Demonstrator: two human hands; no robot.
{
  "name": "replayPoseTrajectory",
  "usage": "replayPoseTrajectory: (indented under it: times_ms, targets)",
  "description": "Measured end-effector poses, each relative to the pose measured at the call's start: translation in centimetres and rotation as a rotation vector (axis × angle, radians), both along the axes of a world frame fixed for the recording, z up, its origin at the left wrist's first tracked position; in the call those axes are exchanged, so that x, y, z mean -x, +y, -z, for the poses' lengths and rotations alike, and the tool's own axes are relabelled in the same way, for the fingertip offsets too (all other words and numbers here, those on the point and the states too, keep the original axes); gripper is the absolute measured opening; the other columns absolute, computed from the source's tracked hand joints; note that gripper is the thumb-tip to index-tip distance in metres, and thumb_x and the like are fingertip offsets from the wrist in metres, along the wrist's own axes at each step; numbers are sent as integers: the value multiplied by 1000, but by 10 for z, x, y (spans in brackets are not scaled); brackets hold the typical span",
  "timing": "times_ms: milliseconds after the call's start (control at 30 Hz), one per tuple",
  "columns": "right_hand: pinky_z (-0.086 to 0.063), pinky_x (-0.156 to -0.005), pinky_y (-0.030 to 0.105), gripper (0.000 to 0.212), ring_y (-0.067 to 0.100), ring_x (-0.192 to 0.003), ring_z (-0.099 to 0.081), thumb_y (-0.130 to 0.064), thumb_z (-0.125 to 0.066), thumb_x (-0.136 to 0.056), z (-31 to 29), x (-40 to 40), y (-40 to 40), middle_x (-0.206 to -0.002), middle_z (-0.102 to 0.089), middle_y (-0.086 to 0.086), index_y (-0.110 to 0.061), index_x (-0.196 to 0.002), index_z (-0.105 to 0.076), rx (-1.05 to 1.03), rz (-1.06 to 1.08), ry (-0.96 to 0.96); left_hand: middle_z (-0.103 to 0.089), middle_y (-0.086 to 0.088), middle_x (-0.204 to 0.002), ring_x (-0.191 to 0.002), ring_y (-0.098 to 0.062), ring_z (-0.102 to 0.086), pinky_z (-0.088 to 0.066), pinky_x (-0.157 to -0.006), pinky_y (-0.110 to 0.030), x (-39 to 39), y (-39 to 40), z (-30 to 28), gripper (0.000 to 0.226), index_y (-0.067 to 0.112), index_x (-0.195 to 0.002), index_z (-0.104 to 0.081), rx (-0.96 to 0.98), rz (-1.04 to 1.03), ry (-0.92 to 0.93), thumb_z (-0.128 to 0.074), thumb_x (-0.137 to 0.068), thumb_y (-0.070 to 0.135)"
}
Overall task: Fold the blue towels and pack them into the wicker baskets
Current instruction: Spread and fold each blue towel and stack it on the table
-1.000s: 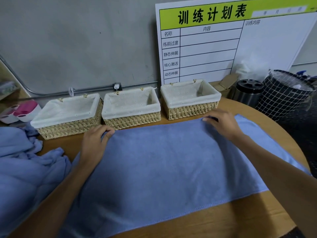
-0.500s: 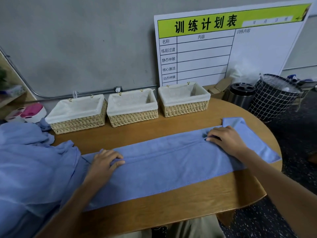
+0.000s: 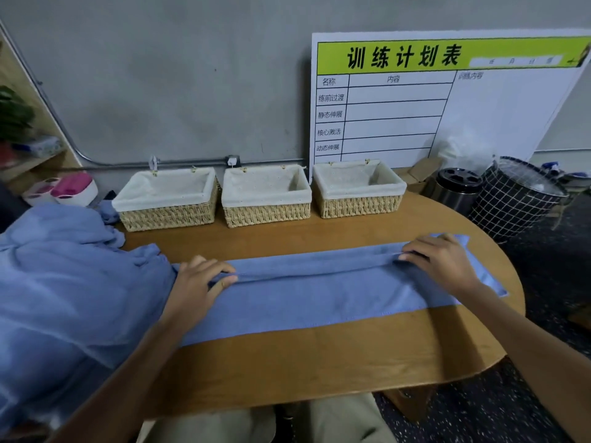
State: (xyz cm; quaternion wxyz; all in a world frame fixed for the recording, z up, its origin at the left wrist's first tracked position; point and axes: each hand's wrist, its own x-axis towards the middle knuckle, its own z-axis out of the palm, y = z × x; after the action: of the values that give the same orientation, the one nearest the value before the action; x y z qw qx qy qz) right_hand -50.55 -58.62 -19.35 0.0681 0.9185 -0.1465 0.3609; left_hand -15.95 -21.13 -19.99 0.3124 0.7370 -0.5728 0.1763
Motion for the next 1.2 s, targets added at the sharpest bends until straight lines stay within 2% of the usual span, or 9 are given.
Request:
replayPoseTrajectory:
  times_ms: [133, 233, 300, 400, 567, 733, 933, 1067, 1200]
  targets:
    - [-28, -65, 33, 48, 17, -74, -66, -49, -31, -102, 24, 23, 18, -89, -69, -11, -31, -87, -72, 56, 34, 193, -67, 14, -90, -83, -14, -53, -46, -74, -37, -1, 12, 21, 55, 26, -91, -69, -115, 58, -36, -32, -100, 64]
    - [-22, -66, 32, 40, 18, -76, -67, -42, -38, -97, 26, 35, 28, -93, -70, -10, -31, -90, -75, -17, 91, 174, -69, 11, -89, -82, -10, -49, -41, -78, -28, 3, 13, 24, 56, 23, -90, -72, -92, 54, -62, -33, -100, 62]
    - [-28, -66, 34, 39, 17, -77, -68, -38, -40, -98, 17, 36, 31, -94, -73, -10, -29, -88, -77, -12, 89, 125, -71, 10, -90, -82, -11, -48, -37, -78, -25, 9, 15, 13, 46, 19, -89, -74, -1, 35, -75, -44, -98, 54]
    - [-36, -63, 37, 34, 12, -76, -66, -35, -49, -97, 9, 43, 35, -93, -75, -12, -25, -85, -79, 5, 55, 19, -72, 11, -89, -79, -16, -52, -38, -78, -27, 18, 19, 5, 31, 18, -88, -76, 79, 29, -65, -57, -92, 43]
    - [-34, -67, 36, 34, 13, -75, -63, -44, -49, -95, 29, 69, 40, -91, -70, -14, -28, -89, -79, -42, -4, 59, -72, 16, -91, -74, -19, -60, -46, -70, -38, 24, 38, 37, 31, 22, -88, -77, 1, 150, -40, -58, -94, 46]
    - [-31, -70, 34, 34, 11, -76, -62, -51, -51, -91, 23, 68, 40, -89, -67, -17, -32, -90, -79, -97, -1, 93, -70, 17, -93, -78, -14, -54, -37, -78, -20, 25, 34, 32, 30, 23, -89, -79, -19, 137, -40, -60, -91, 46]
    - [-35, -74, 36, 35, 7, -83, -63, -57, -54, -87, 24, 81, 45, -92, -67, -18, -33, -91, -79, -137, 19, 65, -66, 23, -100, -84, -7, -50, -37, -82, -13, 32, 49, 33, 49, 27, -91, -81, -36, 119, 31, -48, -94, 62]
    - [-36, -73, 39, 34, 7, -79, -64, -56, -55, -87, 21, 88, 47, -89, -67, -18, -33, -86, -79, -122, 52, 45, -64, 26, -100, -85, -4, -50, -40, -75, -17, 37, 51, 28, 52, 31, -90, -81, -70, 90, 10, -42, -95, 66]
    - [-34, -71, 39, 31, 10, -77, -64, -46, -52, -92, 21, 90, 46, -89, -68, -16, -32, -82, -78, -99, 46, 30, -68, 15, -98, -79, -14, -57, -47, -69, -31, 41, 50, 17, 35, 25, -90, -81, 2, 145, -92, -55, -97, 47]
